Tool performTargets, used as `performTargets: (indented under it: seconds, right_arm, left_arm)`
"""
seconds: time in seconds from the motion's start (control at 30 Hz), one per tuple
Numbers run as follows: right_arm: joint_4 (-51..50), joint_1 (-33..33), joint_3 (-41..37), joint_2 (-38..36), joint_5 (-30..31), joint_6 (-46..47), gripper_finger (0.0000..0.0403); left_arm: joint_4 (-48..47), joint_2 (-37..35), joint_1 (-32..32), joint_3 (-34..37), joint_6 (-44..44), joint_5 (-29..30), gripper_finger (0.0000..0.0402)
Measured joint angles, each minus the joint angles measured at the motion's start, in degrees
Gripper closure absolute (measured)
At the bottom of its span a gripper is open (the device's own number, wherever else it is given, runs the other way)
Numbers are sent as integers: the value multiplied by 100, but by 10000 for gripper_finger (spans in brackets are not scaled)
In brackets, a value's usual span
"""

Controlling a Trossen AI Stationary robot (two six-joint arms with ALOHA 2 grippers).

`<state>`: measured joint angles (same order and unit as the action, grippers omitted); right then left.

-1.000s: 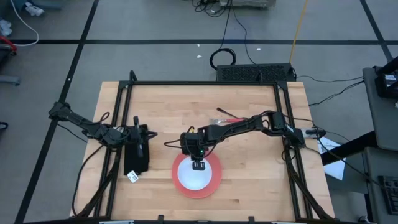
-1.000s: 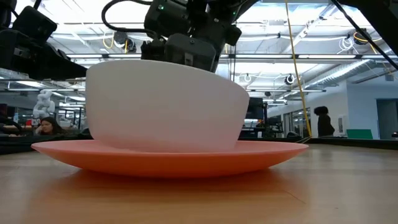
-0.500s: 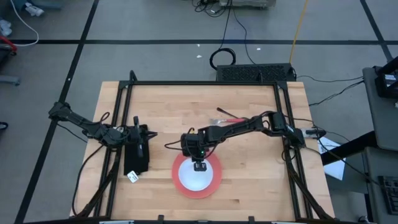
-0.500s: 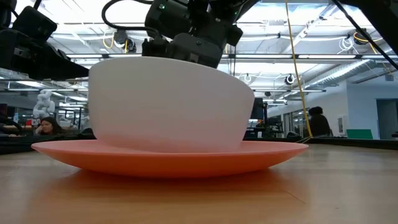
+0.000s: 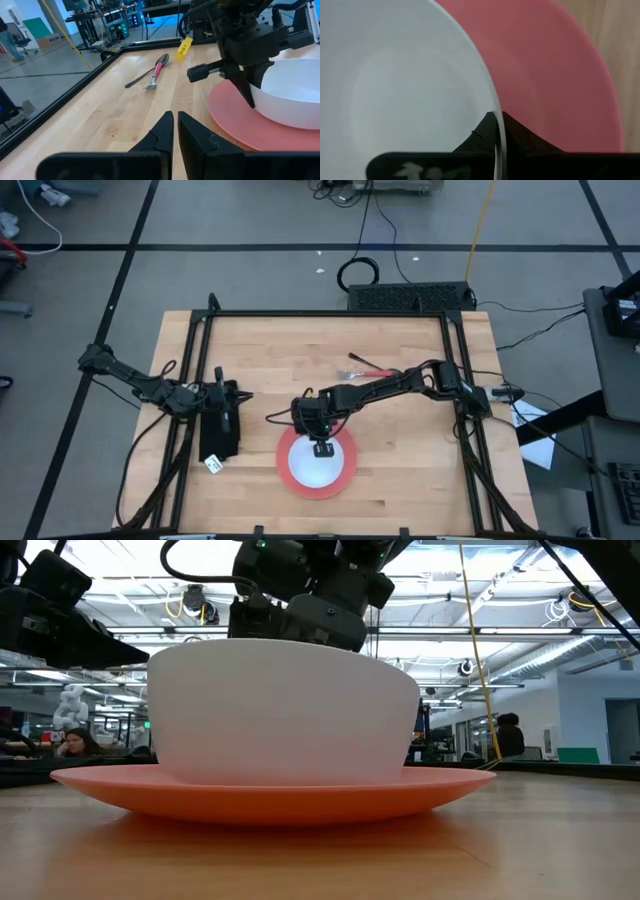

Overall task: Set table place
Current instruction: Put the white bowl on the pink plate

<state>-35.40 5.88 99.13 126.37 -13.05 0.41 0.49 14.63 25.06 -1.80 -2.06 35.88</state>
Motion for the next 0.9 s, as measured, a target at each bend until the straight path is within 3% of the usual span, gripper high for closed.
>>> performTargets:
  seconds: [0.9]
  right_arm:
    - [46,-8,-4,0,434,170,400]
  left_arm:
    - [0,0,0,0,-1,0,371]
